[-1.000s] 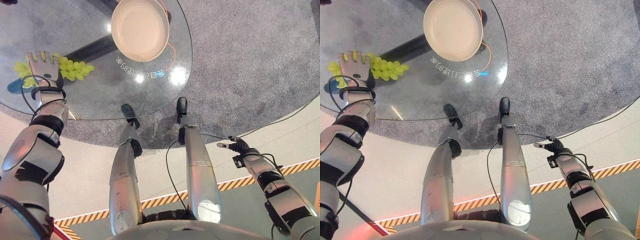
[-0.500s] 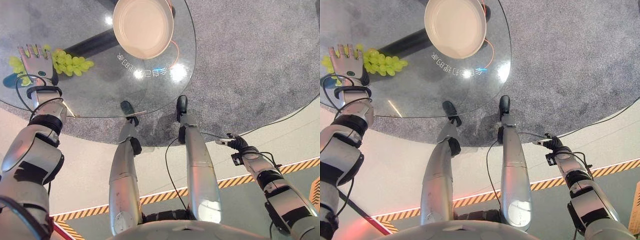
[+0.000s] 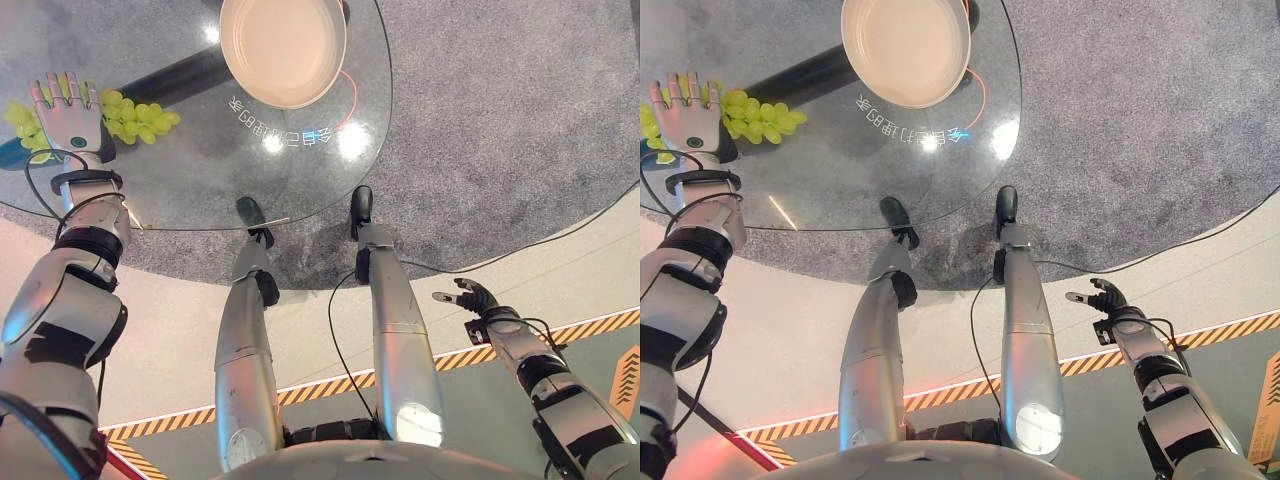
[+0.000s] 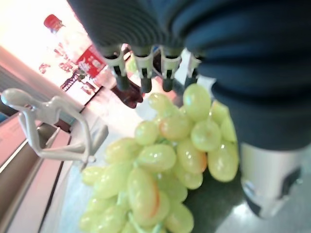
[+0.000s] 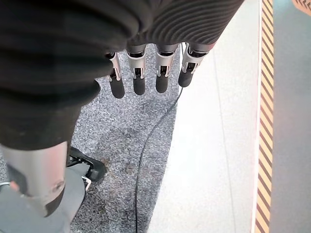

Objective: Pick up fruits into the plate

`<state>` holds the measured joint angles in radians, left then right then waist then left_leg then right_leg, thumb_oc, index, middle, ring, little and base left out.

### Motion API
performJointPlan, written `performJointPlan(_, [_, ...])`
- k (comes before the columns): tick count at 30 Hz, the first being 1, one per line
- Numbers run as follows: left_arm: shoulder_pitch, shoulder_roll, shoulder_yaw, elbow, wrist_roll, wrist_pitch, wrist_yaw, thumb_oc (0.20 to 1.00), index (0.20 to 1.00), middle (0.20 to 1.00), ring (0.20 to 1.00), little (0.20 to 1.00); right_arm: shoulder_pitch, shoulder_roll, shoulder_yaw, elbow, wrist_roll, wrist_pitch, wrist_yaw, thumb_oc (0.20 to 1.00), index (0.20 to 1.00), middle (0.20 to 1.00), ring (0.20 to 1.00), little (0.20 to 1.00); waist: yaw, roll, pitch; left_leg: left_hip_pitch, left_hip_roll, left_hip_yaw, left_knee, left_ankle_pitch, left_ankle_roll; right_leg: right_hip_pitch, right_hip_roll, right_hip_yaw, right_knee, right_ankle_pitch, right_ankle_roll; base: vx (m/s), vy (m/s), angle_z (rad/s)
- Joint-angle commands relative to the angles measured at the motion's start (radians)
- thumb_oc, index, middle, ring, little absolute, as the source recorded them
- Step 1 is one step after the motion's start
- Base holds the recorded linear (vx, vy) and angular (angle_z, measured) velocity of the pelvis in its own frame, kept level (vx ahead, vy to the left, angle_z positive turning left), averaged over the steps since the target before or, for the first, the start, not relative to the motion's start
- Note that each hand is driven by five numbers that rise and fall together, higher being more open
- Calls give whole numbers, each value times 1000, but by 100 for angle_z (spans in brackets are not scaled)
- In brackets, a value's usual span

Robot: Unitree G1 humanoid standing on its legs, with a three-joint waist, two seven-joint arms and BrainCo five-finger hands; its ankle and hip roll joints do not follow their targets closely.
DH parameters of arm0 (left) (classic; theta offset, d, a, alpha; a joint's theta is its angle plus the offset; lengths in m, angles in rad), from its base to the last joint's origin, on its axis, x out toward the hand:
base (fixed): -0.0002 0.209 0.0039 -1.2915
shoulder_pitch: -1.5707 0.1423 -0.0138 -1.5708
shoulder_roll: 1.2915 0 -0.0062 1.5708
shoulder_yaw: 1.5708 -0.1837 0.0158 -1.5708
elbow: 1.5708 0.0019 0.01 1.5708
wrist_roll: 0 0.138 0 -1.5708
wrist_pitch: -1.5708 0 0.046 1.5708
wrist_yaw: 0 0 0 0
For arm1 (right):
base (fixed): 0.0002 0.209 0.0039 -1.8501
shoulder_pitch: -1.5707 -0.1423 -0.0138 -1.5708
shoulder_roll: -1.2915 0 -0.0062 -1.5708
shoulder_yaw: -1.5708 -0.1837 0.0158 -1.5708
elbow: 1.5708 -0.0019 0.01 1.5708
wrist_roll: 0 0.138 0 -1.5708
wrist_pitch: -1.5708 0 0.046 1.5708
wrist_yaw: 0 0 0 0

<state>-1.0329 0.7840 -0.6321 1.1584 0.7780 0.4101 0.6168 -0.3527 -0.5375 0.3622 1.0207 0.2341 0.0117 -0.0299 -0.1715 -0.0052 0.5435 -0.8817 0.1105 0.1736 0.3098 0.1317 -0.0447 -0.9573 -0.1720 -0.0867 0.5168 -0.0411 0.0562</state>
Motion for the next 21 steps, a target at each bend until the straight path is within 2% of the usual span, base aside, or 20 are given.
performJointPlan(1, [-43, 68, 48, 59, -54, 11, 5, 1000, 1000, 1000, 1000, 1000, 106, -17, 8, 19, 2, -6, 15, 1000, 1000, 1000, 1000, 1000, 6, -37, -24, -14, -60, -30, 183, -164, -4, 58, 38, 21, -128, 105, 15, 32, 25, 7])
performJointPlan(2, [-56, 67, 39, 67, -71, 12, -4, 1000, 1000, 1000, 1000, 1000, 109, -15, 11, 19, 3, -8, 14, 1000, 1000, 1000, 1000, 1000, 5, -36, -24, -13, -61, -30, 184, -165, -3, 57, 37, 22, -126, 104, 16, 37, 25, 9])
performJointPlan(3, [-69, 68, 29, 73, -86, 10, -28, 288, 288, 288, 288, 288, 113, -13, 13, 15, 3, -7, 11, 1000, 1000, 1000, 1000, 1000, 4, -35, -24, -14, -61, -30, 185, -165, -1, 56, 36, 22, -123, 103, 17, 24, 13, 7])
performJointPlan(4, [-73, 67, 26, 76, -94, 9, -35, 200, 200, 200, 200, 200, 114, -13, 14, 13, 3, -6, 10, 1000, 1000, 1000, 1000, 1000, 4, -36, -24, -13, -61, -30, 185, -165, 0, 57, 36, 21, -122, 102, 17, 23, 2, 6])
performJointPlan(7, [-77, 56, 18, 104, -112, 3, -64, 200, 200, 200, 200, 200, 118, -6, 23, -14, 4, 15, -1, 1000, 1000, 1000, 1000, 1000, 2, -41, -24, -8, -62, -30, 181, -164, 3, 59, 37, 19, -120, 104, 19, 20, -5, 2])
performJointPlan(13, [-60, 46, 17, 144, -128, -27, -80, 200, 200, 200, 200, 200, 108, -8, 26, -15, -6, 15, 1, 1000, 1000, 1000, 1000, 1000, -1, -48, -24, 5, -54, -22, 165, -161, 0, 68, 41, 17, -127, 106, 23, 0, 0, 0])
performJointPlan(21, [-56, 52, -4, 221, -129, -92, -132, 200, 200, 200, 200, 200, 75, -26, 31, -14, 11, 15, -2, 1000, 1000, 1000, 1000, 1000, -2, -53, -24, 2, -46, -18, 154, -149, -6, 66, 46, 11, -127, 108, 19, 9, 1, 0])
